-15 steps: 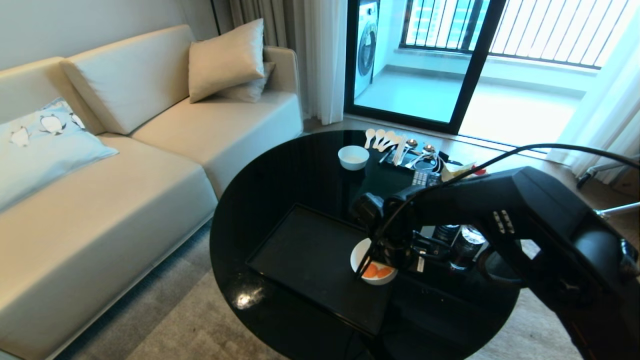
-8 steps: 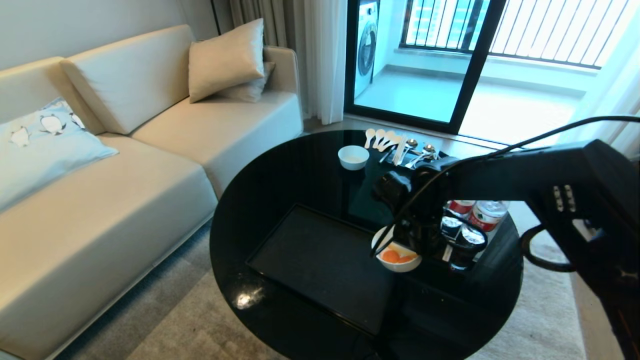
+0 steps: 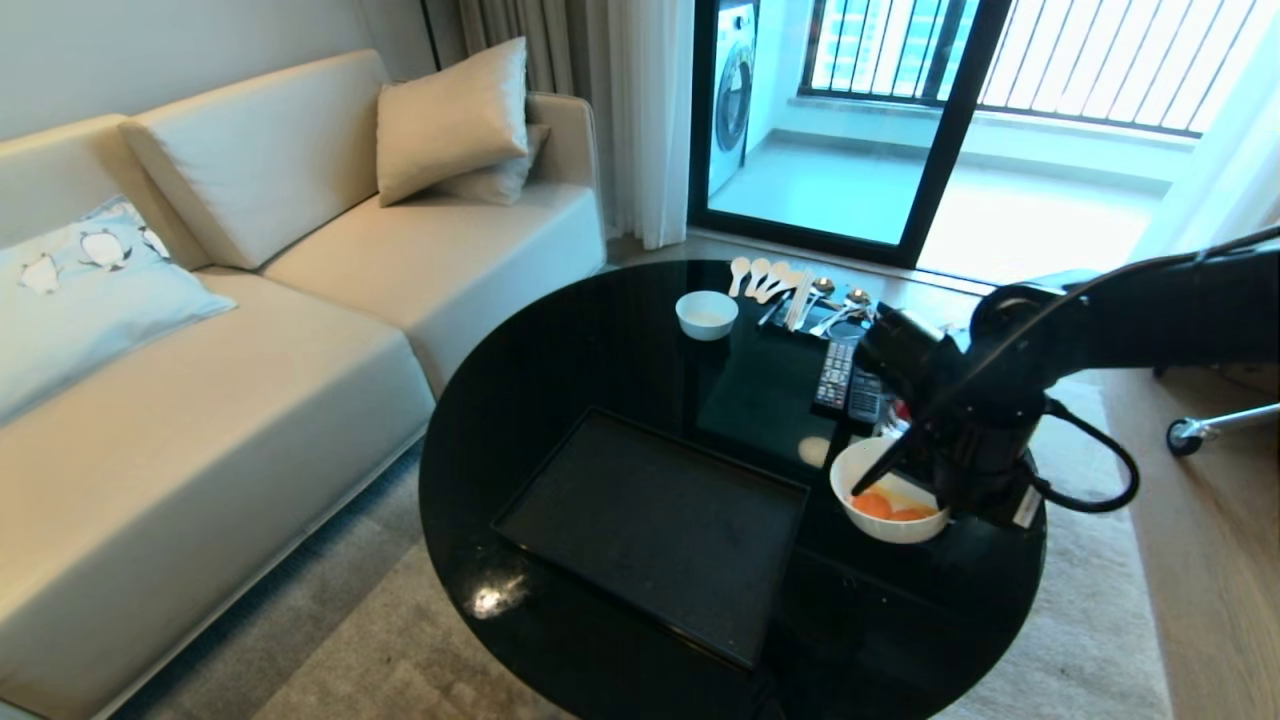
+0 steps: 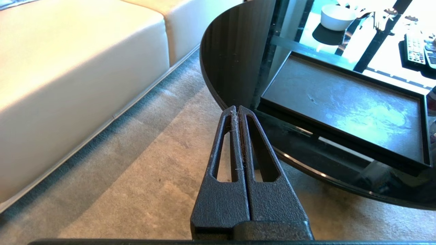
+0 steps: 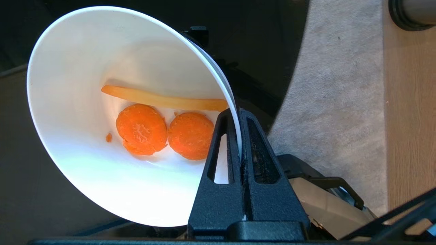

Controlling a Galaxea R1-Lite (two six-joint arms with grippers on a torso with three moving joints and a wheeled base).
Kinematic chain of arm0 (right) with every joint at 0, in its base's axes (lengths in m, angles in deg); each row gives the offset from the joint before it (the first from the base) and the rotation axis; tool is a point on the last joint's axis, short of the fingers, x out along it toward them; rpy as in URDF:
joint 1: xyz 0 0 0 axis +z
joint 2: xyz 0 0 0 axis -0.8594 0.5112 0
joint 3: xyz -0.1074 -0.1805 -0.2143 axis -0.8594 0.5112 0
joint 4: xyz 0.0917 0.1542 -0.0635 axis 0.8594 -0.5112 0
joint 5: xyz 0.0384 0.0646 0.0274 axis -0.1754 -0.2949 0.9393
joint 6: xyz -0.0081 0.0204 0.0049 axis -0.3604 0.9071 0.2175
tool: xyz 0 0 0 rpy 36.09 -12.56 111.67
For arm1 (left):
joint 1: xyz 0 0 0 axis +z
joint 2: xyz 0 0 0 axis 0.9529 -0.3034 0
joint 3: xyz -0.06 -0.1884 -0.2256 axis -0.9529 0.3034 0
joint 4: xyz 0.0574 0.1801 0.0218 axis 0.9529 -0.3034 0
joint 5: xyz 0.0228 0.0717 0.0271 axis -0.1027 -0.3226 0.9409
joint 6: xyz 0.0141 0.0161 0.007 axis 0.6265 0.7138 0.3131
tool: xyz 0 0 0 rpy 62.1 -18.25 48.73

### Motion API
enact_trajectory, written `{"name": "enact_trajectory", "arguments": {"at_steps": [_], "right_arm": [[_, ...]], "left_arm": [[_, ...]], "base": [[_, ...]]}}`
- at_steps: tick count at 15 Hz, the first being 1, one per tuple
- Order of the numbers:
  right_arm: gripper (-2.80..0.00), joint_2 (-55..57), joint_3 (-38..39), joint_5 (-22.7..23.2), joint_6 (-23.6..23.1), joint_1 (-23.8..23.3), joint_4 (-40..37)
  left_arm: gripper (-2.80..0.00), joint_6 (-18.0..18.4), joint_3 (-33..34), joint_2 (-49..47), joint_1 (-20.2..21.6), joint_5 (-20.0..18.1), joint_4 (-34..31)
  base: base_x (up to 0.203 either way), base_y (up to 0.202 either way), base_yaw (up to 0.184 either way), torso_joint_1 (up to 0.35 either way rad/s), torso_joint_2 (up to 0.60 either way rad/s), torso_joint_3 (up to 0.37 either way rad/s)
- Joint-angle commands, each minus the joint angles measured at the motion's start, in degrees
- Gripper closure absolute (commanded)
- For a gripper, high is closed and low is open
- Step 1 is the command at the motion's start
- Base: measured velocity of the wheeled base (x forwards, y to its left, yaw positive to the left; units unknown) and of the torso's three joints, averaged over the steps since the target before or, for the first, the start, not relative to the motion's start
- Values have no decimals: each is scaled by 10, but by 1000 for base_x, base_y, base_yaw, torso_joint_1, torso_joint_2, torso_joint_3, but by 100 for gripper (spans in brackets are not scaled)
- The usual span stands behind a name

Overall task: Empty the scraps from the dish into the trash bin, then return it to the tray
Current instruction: Move the bowl over the trash can

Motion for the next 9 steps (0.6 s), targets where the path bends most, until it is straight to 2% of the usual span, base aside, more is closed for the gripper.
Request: {"name": "enact_trajectory", "arguments": {"at_steps": [1,6,9], "right_arm": [[0,-92,91,3,2,-19,23],[0,-230,327,6,-35,-61,146],[0,-313,441,19,-58,-79,236]], "left_arm": [[0,0,0,0,0,0,0],[0,0,0,0,0,0,0],[0,0,0,0,0,0,0]], "base": [[0,0,0,0,0,0],[0,0,0,0,0,0],[0,0,0,0,0,0]]}}
